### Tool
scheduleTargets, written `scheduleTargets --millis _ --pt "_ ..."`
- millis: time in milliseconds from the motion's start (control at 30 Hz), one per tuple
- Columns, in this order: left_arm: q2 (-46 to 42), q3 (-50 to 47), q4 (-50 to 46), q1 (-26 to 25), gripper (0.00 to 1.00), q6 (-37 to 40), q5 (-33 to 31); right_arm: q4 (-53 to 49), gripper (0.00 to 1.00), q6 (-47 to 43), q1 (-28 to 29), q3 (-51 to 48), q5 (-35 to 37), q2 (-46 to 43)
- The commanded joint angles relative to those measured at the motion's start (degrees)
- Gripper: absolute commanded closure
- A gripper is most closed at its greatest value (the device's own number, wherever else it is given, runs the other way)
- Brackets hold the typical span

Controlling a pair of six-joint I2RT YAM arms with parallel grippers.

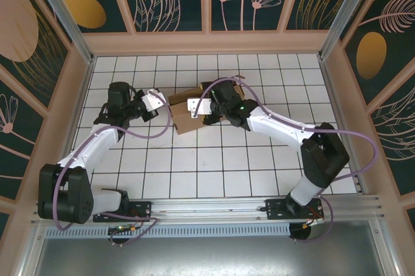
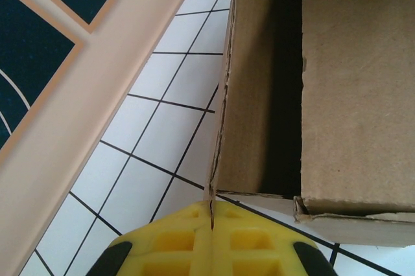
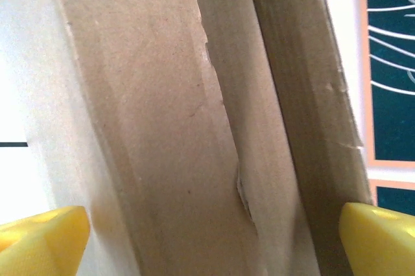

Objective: Fold the paper box

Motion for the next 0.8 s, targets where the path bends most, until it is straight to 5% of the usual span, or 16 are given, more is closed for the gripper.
scheduleTargets --millis 0,467,767 --pt "1.0 1.2 -2.1 0.0 1.0 1.3 3.0 6.9 0.01 -3.8 0.0 -3.3 1.3 -2.7" --pt "1.9 2.4 -3.3 0.1 1.0 1.1 2.8 26.7 0.02 -12.9 0.5 -14.1 3.7 -6.4" --pt "0.9 1.5 -4.1 -0.4 1.0 4.2 1.6 17.4 0.03 -8.5 -0.8 -7.2 0.3 -4.8"
